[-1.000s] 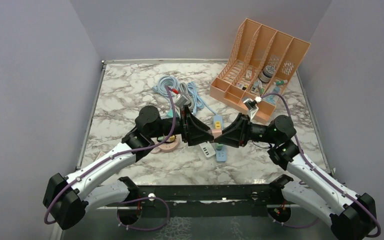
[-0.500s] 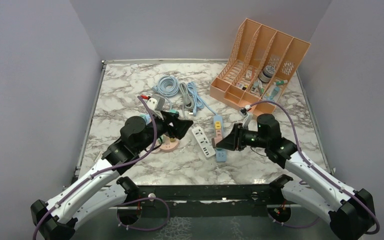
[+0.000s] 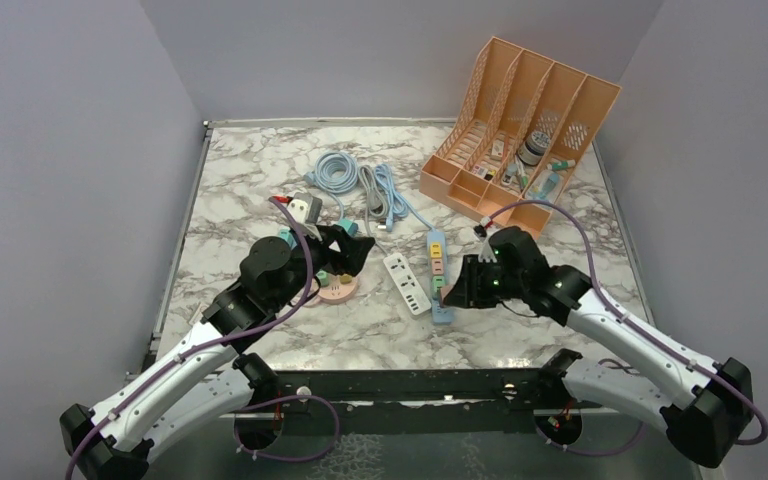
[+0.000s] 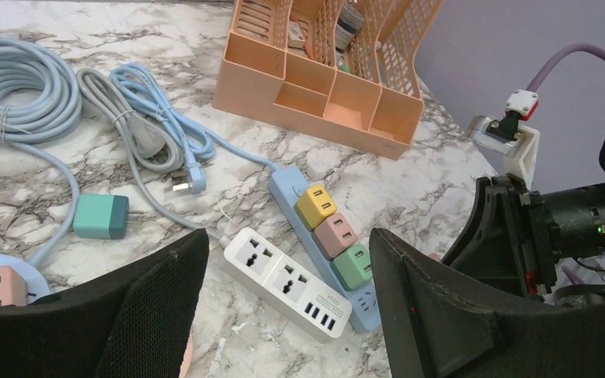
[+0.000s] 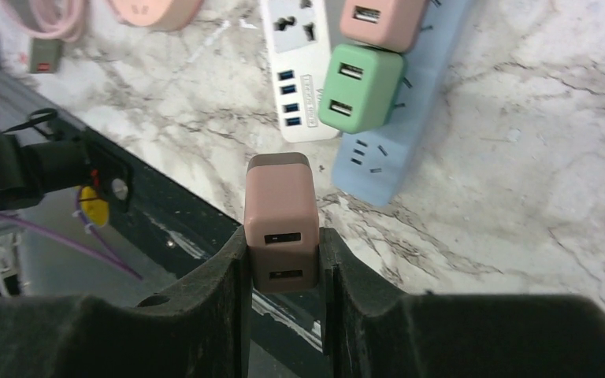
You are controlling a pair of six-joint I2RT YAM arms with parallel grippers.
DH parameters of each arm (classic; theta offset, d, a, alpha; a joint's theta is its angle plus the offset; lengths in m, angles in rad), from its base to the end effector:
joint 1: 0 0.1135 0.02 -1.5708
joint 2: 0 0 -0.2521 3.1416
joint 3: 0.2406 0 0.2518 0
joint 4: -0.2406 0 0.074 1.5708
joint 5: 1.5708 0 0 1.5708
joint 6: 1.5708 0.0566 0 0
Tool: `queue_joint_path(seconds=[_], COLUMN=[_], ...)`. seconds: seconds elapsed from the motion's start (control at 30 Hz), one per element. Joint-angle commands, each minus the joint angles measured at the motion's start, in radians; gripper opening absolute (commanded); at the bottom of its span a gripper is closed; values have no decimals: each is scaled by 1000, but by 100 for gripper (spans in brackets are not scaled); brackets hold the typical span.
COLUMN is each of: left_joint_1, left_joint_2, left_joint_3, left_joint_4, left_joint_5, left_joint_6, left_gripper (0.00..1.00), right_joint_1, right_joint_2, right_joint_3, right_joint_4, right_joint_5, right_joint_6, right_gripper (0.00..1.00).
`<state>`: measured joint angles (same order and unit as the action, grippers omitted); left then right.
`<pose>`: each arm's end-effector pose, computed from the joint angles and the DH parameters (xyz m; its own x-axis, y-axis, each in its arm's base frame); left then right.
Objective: Insert the plug
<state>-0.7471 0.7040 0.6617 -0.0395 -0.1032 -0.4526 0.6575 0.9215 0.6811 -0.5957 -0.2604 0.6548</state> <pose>0.1540 -0.1347 0.3156 -0.3165 -0.2997 -0.9000 0.5139 0.7433 -0.4283 0.1539 0.1372 0.2189 -0.9087 0.0419 -0.4154 -0.2191 0.7992 0.5598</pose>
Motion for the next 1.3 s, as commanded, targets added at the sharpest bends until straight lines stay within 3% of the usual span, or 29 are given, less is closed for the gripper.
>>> queue_joint_path(seconds=[0.0,0.23,0.9,1.27], left_joint_1=[2,2,2,2], left_joint_2=[-10,-8,-4,-2], left_joint_3=[-7,-14,-33,-42], left_joint_4=[-10,-15,-9,4], left_joint_5=[-42,-57,-53,-55], left_joint_6=[14,14,-1,-3], left_gripper=[77,77,77,77], right_joint_1=[91,221,313,355], right_joint_2=[76,211,446,543], right_joint_3=[83,173,256,318], right_joint_4=[-148,-261,-233,-360], right_joint_5=[220,472,538,643], right_joint_6=[43,157,299,341], right_gripper=[1,1,1,1])
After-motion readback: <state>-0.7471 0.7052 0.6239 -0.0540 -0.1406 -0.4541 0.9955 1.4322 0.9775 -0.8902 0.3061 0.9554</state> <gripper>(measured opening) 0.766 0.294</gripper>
